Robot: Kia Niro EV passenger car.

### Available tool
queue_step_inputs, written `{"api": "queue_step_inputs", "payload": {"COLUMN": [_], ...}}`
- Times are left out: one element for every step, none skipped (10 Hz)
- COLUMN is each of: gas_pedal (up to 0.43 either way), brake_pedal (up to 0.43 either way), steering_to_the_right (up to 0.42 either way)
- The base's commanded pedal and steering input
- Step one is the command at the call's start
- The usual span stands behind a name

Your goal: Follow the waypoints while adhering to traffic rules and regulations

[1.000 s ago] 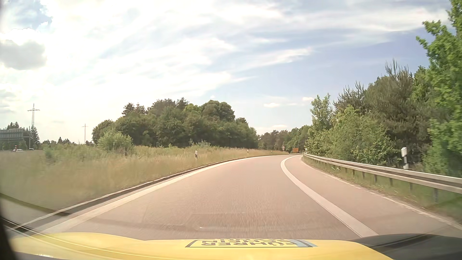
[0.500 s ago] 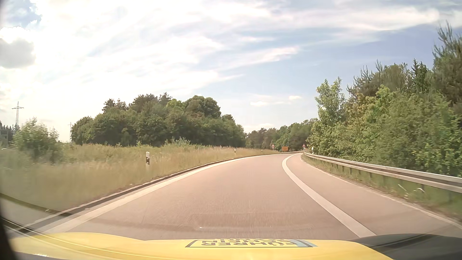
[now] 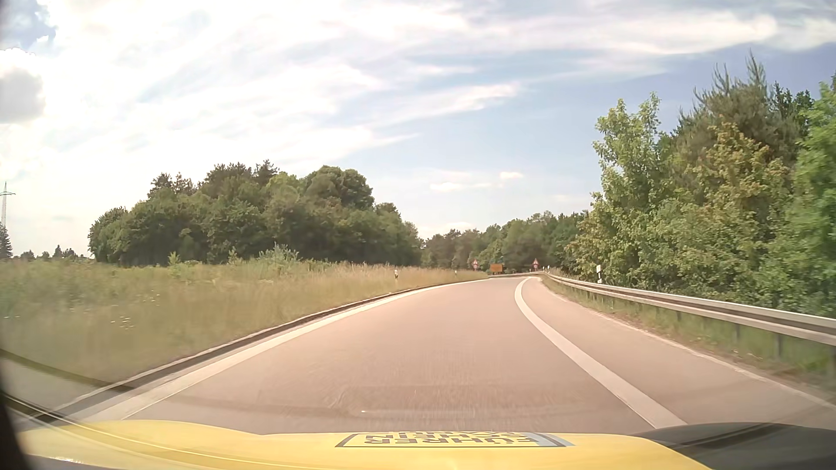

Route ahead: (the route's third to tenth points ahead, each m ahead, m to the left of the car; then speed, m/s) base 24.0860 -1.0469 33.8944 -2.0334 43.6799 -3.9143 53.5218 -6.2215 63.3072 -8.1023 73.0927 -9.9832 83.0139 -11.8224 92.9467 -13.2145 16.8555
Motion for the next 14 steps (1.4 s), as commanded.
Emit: {"api": "queue_step_inputs", "payload": {"gas_pedal": [0.000, 0.000, 0.000, 0.000, 0.008, 0.028, 0.039, 0.047, 0.047, 0.047, 0.047, 0.047, 0.059, 0.059], "brake_pedal": [0.000, 0.000, 0.000, 0.000, 0.000, 0.000, 0.000, 0.000, 0.000, 0.000, 0.000, 0.000, 0.000, 0.000], "steering_to_the_right": [0.026, 0.026, 0.026, 0.026, 0.026, 0.026, 0.026, 0.026, 0.026, 0.026, 0.025, 0.025, 0.025, 0.025]}}
